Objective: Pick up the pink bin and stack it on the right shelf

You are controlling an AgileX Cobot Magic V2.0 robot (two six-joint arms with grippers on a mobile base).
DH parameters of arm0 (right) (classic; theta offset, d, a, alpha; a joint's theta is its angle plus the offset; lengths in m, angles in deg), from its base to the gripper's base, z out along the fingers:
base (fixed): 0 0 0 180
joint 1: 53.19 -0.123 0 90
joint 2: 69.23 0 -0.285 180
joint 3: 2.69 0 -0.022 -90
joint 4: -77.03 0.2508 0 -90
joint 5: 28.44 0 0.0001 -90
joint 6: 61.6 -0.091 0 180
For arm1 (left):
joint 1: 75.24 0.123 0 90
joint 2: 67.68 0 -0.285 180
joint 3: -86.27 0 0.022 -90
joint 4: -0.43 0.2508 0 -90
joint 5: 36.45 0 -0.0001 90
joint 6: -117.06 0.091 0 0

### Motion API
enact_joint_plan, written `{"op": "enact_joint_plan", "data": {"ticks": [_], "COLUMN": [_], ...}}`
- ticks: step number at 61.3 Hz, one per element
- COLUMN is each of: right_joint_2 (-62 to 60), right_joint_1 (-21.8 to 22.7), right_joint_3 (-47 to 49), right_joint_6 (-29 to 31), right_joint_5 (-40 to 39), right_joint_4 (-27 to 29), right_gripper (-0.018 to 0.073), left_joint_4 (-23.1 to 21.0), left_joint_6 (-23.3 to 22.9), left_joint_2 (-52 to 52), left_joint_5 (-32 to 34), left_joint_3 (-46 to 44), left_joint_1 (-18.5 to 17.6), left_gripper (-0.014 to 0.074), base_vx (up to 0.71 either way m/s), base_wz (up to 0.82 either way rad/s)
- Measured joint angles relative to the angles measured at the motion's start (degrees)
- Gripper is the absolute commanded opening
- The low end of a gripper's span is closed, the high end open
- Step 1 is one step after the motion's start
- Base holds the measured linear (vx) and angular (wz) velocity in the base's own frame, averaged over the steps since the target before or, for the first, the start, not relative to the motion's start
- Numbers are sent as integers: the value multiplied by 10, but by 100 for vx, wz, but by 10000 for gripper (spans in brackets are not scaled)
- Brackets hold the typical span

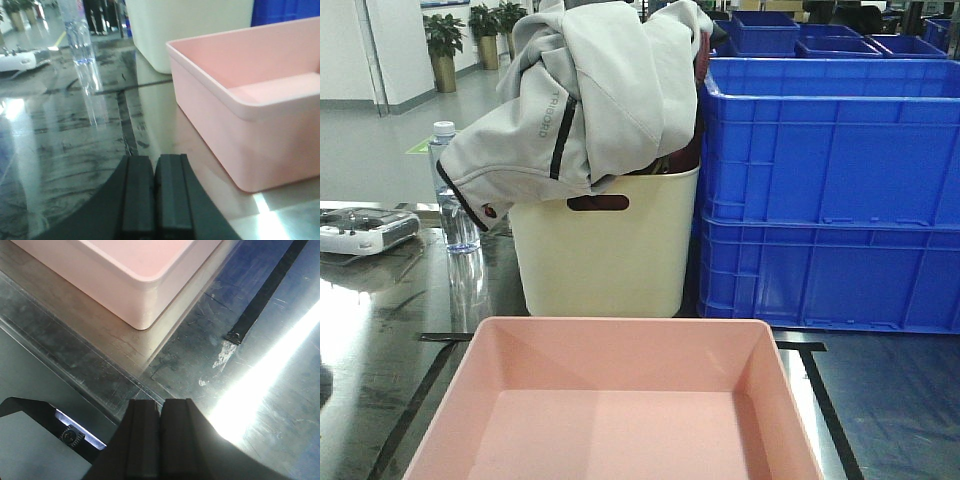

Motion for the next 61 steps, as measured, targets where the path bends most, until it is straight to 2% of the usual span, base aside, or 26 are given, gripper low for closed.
{"op": "enact_joint_plan", "data": {"ticks": [12, 19, 25, 30, 50, 61], "right_joint_2": [0, 0, 0, 0, 0, 0], "right_joint_1": [0, 0, 0, 0, 0, 0], "right_joint_3": [0, 0, 0, 0, 0, 0], "right_joint_6": [0, 0, 0, 0, 0, 0], "right_joint_5": [0, 0, 0, 0, 0, 0], "right_joint_4": [0, 0, 0, 0, 0, 0], "right_gripper": [-12, -12, -12, -12, -12, -12], "left_joint_4": [3, 41, 82, 95, 101, 90], "left_joint_6": [-16, -69, -133, -159, -157, -157], "left_joint_2": [7, 17, 17, 17, 17, 17], "left_joint_5": [101, 136, 151, 150, 149, 149], "left_joint_3": [55, 86, 92, 94, 94, 94], "left_joint_1": [1, 2, 11, 19, 34, 59], "left_gripper": [-4, -4, -3, -3, -3, -3], "base_vx": [0, 0, 0, 0, 0, 0], "base_wz": [0, 0, 0, 0, 0, 0]}}
